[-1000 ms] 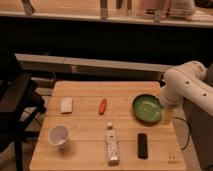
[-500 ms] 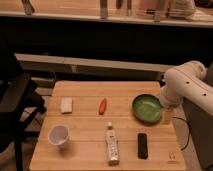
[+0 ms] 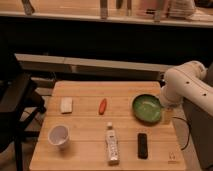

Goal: Place the eraser on the white sponge

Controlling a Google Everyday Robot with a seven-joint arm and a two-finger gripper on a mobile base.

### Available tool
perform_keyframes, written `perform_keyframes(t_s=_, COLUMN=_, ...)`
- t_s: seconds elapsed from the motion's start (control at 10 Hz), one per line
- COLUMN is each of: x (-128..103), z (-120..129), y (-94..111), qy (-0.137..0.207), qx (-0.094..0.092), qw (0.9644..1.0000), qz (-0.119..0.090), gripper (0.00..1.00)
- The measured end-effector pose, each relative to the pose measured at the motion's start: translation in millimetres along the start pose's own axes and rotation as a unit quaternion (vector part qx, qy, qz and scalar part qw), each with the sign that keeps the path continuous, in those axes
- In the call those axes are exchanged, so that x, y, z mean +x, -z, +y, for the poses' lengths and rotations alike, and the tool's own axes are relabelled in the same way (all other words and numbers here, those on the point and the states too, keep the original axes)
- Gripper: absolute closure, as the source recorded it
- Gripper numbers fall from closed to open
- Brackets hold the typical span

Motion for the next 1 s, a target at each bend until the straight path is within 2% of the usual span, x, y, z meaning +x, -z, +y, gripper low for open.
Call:
perform_keyframes(t_s=0.6, x=0, z=0, y=0, qy=0.001, qx=0.000, qw=1.0000, qz=0.000, gripper=0.20)
perform_keyframes(t_s=1.0, x=-7, z=24, y=-22, qy=0.045, qx=-0.015, qw=0.9988, qz=0.010, gripper=0.20)
